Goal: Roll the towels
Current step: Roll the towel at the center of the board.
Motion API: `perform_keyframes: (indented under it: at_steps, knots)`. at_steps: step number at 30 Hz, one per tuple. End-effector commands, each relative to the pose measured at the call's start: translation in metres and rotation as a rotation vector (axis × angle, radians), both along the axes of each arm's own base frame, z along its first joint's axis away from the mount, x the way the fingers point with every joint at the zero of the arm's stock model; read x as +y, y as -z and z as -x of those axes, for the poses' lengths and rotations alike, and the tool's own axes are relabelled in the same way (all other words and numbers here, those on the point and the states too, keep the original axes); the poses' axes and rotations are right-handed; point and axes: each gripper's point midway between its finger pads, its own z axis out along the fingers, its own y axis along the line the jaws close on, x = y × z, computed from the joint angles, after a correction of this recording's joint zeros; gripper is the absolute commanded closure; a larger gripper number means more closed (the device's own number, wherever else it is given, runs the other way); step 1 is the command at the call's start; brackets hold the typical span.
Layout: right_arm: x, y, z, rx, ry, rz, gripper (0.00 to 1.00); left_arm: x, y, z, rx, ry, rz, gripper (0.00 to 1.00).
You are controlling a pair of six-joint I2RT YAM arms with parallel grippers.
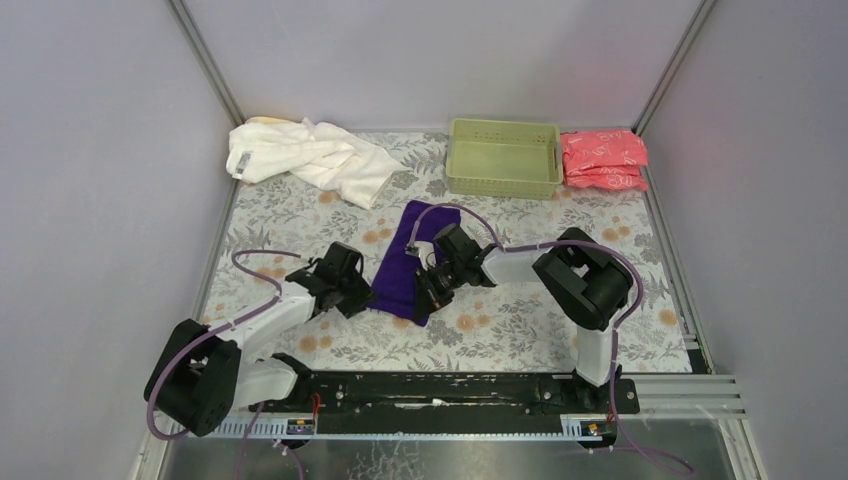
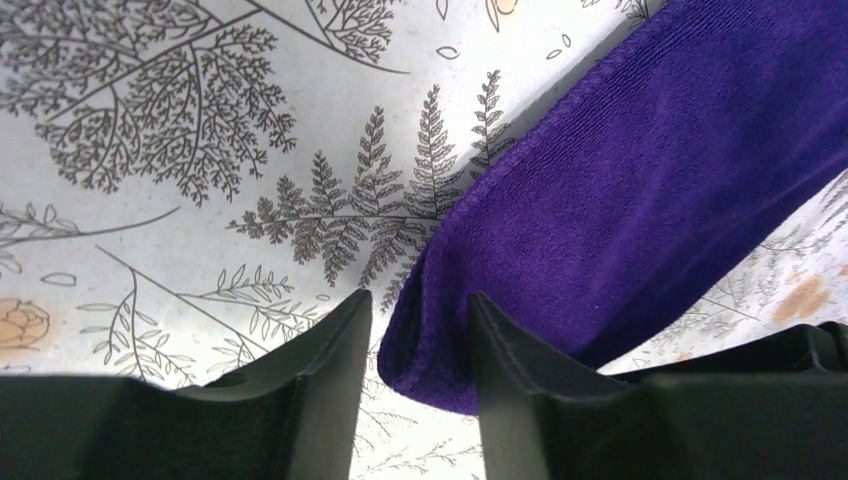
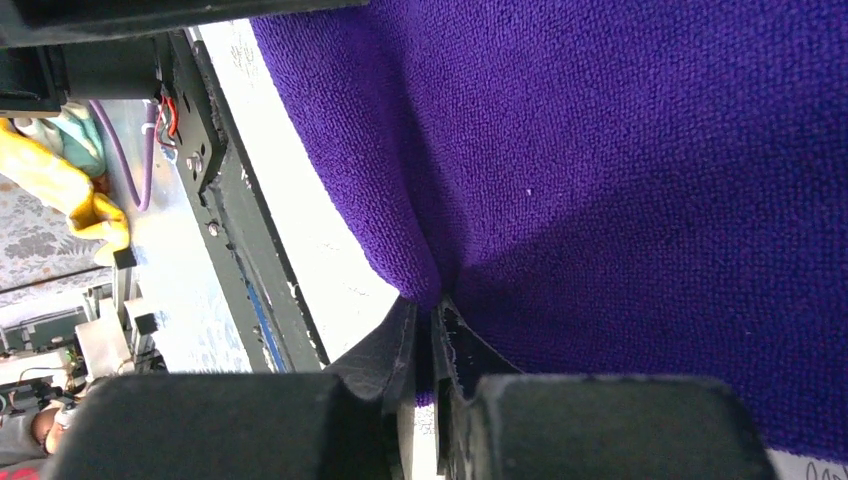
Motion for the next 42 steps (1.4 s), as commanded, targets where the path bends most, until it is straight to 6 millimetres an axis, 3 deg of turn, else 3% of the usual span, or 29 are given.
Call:
perform_keyframes:
  at_steps: [1,6,8,11,15,23,27,32,35,40,42]
  knots:
    - [0.0,-0.012,-0.003,-0.076,-0.016,-0.028,0.84,-0.008,-0.012,-0.026,-0.084,-0.011,0.019,0.66]
    - [-0.001,-0.022,-0.005,-0.213,-0.022,-0.021,0.71,-0.009,-0.01,-0.028,-0.077,-0.006,0.011,0.88]
    - [-0.001,-0.029,-0.006,-0.294,-0.03,-0.01,0.64,-0.009,-0.011,-0.028,-0.076,-0.005,0.014,0.92]
    - [0.002,-0.035,-0.005,-0.431,-0.058,0.017,0.55,-0.01,-0.014,-0.027,-0.079,-0.006,0.019,0.95]
    - [0.008,-0.036,-0.004,-0.582,-0.085,0.063,0.49,-0.008,-0.015,-0.025,-0.078,-0.012,0.015,0.96]
    - [0.01,-0.013,0.003,-0.728,-0.163,0.184,0.48,-0.006,-0.015,-0.024,-0.075,-0.013,0.007,0.96]
    - [0.009,0.0,0.018,-0.751,-0.222,0.225,0.5,-0.004,-0.014,-0.024,-0.074,-0.017,0.0,0.96]
    - [-0.002,0.019,0.019,-0.791,-0.246,0.323,0.54,-0.001,-0.012,-0.023,-0.069,-0.022,-0.018,0.95]
    - [-0.002,0.018,0.019,-0.798,-0.251,0.33,0.68,0.003,-0.011,-0.022,-0.063,-0.026,-0.039,0.95]
    - [0.017,0.001,0.033,-0.705,-0.273,0.206,0.97,0.008,-0.012,-0.025,-0.066,-0.027,-0.067,0.94]
    - [0.024,-0.01,0.036,-0.619,-0.269,0.137,1.0,0.012,-0.014,-0.028,-0.075,-0.033,-0.081,0.91]
